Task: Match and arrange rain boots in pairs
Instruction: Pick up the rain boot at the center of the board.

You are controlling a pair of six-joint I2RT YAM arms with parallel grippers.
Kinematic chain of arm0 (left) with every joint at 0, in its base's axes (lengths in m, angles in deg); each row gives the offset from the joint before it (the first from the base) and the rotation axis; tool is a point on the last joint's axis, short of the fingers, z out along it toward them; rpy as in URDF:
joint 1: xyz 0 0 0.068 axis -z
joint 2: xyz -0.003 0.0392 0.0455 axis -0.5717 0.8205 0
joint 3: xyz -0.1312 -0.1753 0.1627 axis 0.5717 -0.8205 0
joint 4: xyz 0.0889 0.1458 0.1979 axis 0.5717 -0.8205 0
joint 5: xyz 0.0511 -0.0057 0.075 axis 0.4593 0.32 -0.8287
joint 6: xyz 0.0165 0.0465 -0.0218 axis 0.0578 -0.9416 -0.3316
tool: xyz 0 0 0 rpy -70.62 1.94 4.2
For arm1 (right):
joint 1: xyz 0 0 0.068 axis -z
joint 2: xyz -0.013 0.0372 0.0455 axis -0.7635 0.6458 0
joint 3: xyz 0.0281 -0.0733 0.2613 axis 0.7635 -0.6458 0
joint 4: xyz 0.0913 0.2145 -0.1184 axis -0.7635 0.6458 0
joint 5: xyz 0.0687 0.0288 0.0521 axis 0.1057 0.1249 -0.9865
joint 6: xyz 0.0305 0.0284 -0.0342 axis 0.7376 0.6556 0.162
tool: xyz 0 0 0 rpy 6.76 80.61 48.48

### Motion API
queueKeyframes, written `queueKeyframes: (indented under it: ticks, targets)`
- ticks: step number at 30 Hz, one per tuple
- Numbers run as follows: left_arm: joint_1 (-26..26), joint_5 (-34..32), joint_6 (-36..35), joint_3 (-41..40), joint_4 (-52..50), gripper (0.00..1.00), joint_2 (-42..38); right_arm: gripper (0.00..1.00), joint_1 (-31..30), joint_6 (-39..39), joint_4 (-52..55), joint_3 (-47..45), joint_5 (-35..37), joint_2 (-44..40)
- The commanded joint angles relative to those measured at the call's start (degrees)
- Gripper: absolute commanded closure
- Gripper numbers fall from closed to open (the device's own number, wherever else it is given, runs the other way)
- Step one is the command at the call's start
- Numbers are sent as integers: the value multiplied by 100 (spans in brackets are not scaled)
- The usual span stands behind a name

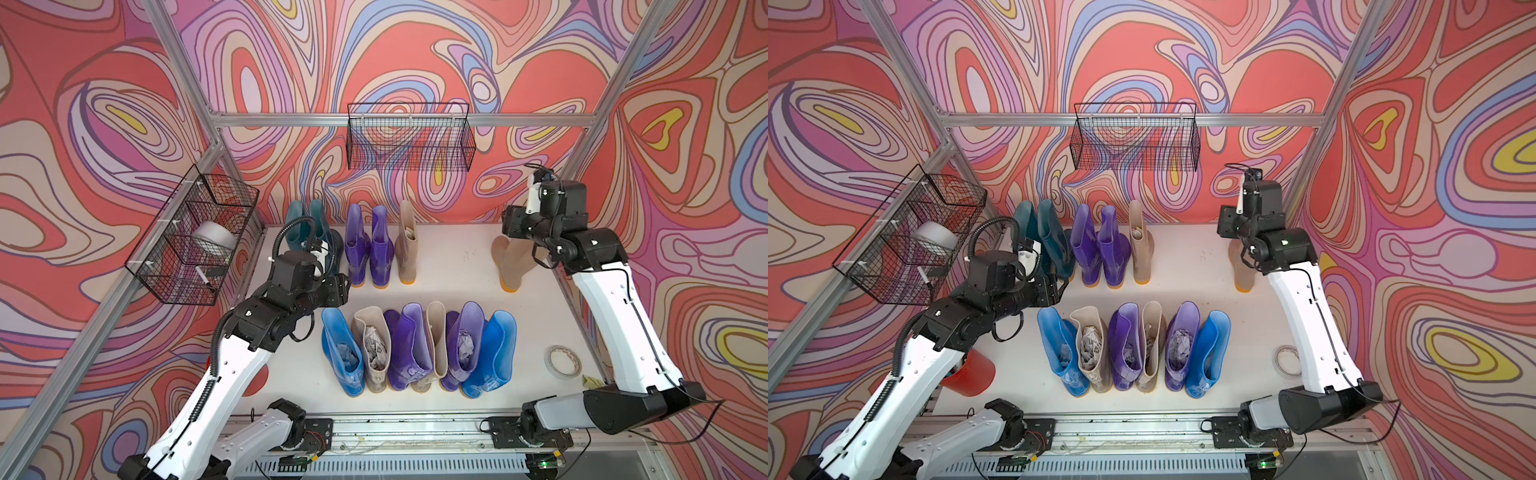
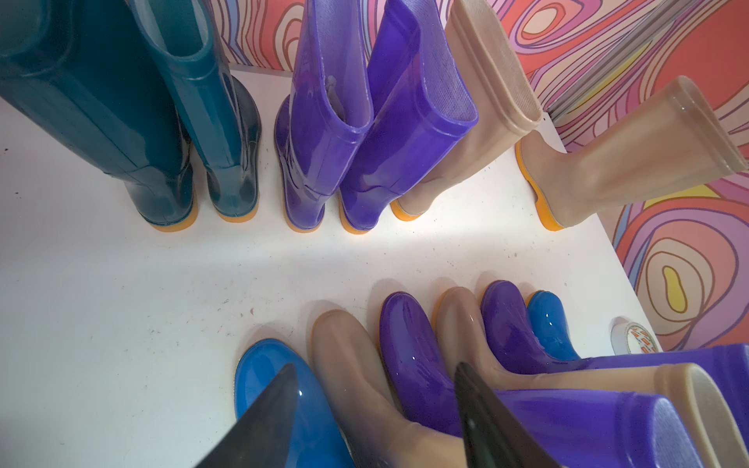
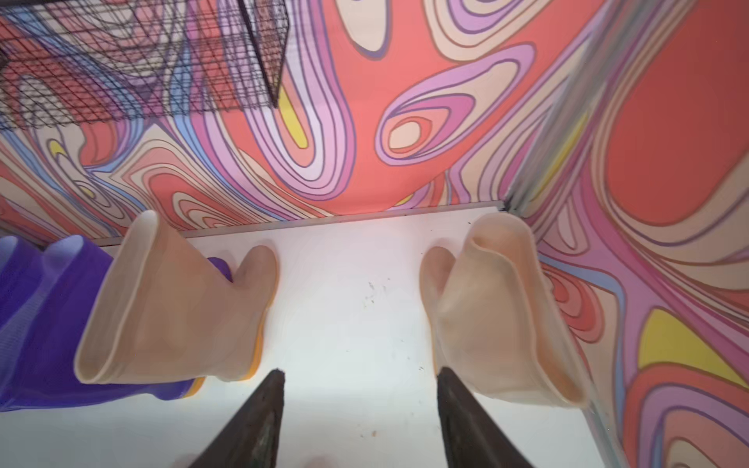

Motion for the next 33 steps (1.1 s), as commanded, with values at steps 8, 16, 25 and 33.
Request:
queueKeyframes:
  ticks: [8, 16, 25, 33]
  targets:
    - [34, 204, 223, 28, 245, 37, 93, 28, 1190, -376, -295, -865, -572, 84]
    - [34, 176, 240, 6, 210, 37, 106, 24, 1745, -294, -677, -849, -1049, 532]
    - [34, 209, 241, -3, 290, 37, 199, 22, 2072, -346, -878, -662, -1151, 971]
    - [34, 203, 207, -29, 289, 37, 221, 22, 2276, -344, -1135, -694, -1386, 1191]
